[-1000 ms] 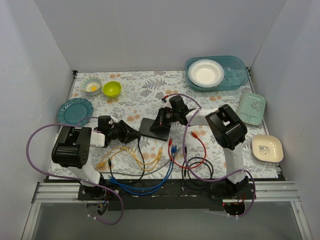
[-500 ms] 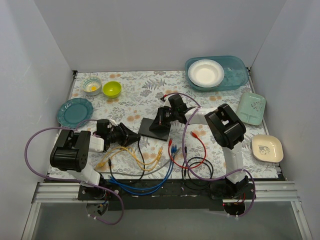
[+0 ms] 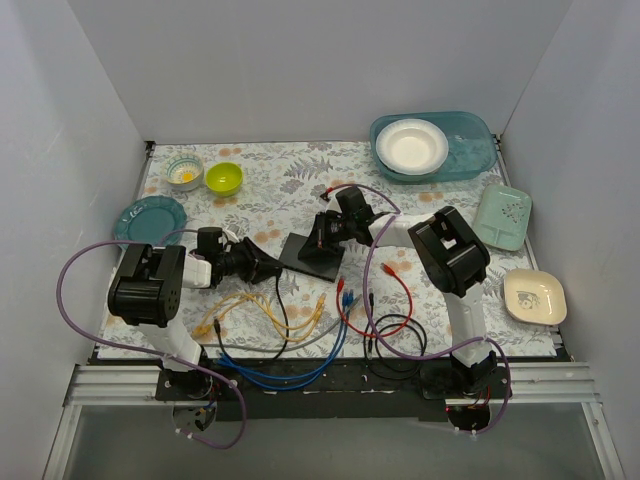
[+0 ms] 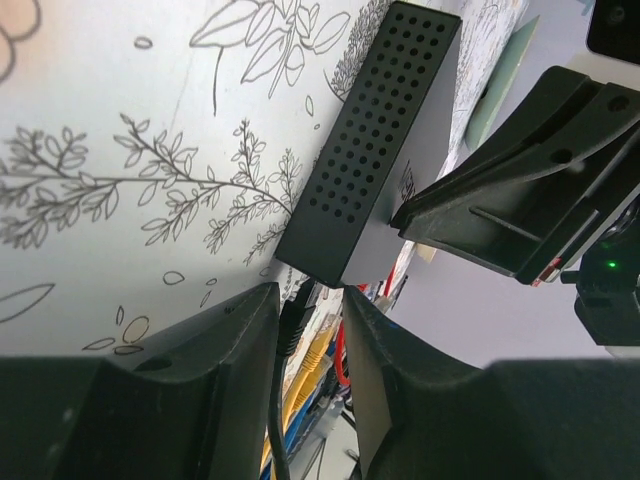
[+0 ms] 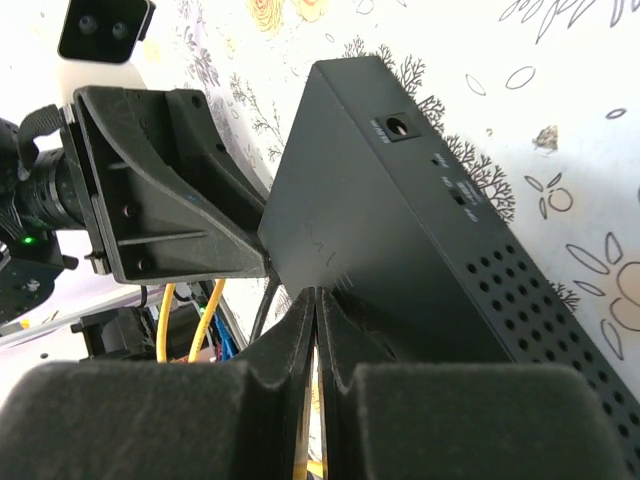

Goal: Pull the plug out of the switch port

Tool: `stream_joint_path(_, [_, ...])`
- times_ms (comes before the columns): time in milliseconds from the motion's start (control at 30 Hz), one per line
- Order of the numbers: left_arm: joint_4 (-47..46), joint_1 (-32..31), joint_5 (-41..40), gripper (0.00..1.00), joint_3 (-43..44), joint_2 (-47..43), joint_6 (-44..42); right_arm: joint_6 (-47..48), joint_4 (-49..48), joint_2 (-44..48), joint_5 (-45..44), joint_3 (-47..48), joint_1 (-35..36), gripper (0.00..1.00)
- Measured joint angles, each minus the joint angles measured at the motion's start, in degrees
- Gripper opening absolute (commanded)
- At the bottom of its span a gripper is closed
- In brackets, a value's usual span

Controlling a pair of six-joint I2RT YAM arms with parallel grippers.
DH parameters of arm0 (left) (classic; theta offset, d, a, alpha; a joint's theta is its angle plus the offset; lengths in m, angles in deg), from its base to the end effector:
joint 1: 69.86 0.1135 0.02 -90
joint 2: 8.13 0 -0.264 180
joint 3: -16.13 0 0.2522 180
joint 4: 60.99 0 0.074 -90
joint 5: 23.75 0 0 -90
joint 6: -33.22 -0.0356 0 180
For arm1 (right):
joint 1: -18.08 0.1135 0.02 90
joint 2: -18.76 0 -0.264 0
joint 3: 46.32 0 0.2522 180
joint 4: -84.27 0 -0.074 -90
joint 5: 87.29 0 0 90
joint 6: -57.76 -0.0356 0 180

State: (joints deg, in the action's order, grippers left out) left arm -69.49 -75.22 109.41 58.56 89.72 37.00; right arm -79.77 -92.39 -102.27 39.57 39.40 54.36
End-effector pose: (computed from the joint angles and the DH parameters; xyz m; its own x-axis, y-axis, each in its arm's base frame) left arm 0.2640 -0.0492 0.0944 -0.4842 -0.6856 0.5436 -0.7608 0.0231 -0.6486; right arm 0.3436 0.2787 0.1299 -0.9678 0.0217 -0.2510 -0.2033 0.5209 0.8290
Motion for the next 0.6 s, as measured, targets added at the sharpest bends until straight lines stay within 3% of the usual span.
stream_joint_path(233, [1.7, 0.0, 0.6, 0.26, 1.6, 1.0, -1.4, 0.2, 0.2, -0.2, 0.0, 0.3, -0.2, 0.10])
stream_joint_path(400, [2.1, 0.3, 0.6, 0.12, 1.6, 1.5, -2.7, 0.2, 0.2, -0.3, 0.2, 0.4, -0.2, 0.10])
stream_joint_path(533, [1.9, 0.5, 1.4, 0.08, 1.7, 1.7, -3.5, 0.2, 0.2, -0.6, 0.5, 0.7, -0.2, 0.10])
stream_joint_path(600, [2.1, 0.5, 1.6, 0.00, 1.9, 1.9, -3.7, 0.2, 0.3, -0.6, 0.5, 0.8, -0.2, 0.10])
